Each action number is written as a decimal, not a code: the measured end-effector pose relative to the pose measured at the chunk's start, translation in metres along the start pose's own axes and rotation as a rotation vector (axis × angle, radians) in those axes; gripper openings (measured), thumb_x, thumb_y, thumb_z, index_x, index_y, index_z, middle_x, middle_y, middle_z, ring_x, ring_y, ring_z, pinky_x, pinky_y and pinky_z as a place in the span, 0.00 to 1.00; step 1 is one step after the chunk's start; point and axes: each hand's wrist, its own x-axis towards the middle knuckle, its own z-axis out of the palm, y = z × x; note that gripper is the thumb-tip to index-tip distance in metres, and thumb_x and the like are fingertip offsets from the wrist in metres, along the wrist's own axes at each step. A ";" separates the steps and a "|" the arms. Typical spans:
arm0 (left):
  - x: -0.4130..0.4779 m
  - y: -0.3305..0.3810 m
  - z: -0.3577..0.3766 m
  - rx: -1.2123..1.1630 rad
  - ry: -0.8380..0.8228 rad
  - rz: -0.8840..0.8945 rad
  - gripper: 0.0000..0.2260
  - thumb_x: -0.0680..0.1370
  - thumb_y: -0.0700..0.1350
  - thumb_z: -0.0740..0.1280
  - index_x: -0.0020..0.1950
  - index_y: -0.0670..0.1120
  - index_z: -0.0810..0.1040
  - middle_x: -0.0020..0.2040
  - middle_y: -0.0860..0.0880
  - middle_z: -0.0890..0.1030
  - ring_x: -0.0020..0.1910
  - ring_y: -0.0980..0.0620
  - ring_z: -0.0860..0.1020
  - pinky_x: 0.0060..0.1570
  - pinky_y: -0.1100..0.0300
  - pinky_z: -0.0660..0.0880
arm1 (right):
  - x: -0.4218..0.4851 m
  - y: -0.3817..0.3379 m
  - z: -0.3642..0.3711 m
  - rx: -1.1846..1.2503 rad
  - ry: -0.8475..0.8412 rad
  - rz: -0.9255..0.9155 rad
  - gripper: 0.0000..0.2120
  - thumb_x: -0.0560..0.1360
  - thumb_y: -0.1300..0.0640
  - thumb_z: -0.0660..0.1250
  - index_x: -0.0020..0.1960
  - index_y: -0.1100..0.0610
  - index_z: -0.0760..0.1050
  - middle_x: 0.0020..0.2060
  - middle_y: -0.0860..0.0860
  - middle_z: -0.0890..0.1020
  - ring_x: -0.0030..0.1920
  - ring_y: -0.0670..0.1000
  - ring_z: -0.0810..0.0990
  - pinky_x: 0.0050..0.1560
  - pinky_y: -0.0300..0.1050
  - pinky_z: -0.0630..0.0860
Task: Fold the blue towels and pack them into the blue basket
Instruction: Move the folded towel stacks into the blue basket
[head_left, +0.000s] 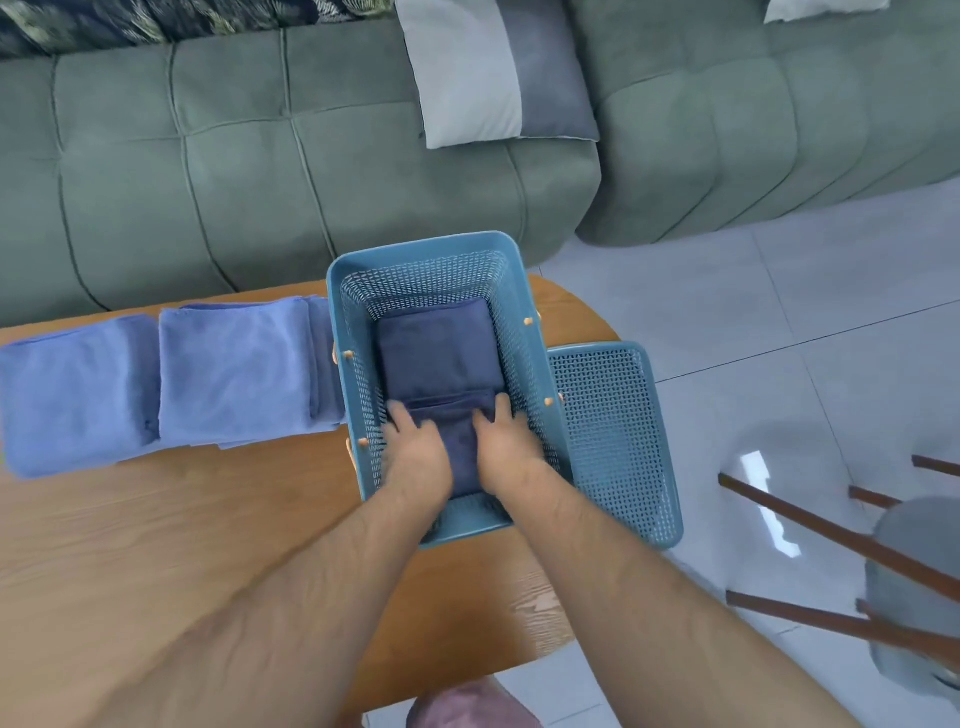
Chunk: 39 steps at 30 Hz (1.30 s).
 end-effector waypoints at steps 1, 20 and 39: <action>0.000 0.002 0.000 0.068 0.066 0.041 0.17 0.79 0.39 0.63 0.68 0.44 0.71 0.77 0.40 0.51 0.71 0.41 0.62 0.64 0.52 0.69 | 0.001 -0.003 0.000 -0.045 0.053 -0.011 0.29 0.79 0.59 0.65 0.77 0.54 0.60 0.75 0.58 0.55 0.69 0.62 0.65 0.62 0.54 0.73; -0.039 -0.060 -0.077 0.171 0.730 0.477 0.22 0.75 0.38 0.62 0.69 0.38 0.74 0.69 0.40 0.74 0.71 0.40 0.71 0.70 0.45 0.69 | -0.039 -0.049 -0.074 -0.181 0.712 -0.101 0.26 0.73 0.57 0.66 0.71 0.51 0.73 0.66 0.53 0.77 0.57 0.56 0.78 0.52 0.51 0.75; -0.013 -0.211 -0.109 -0.413 0.228 -0.106 0.28 0.81 0.54 0.64 0.78 0.51 0.60 0.68 0.40 0.68 0.62 0.37 0.74 0.59 0.46 0.72 | -0.026 -0.221 -0.083 0.291 0.296 -0.072 0.24 0.75 0.64 0.67 0.69 0.56 0.64 0.68 0.60 0.62 0.62 0.61 0.72 0.55 0.52 0.76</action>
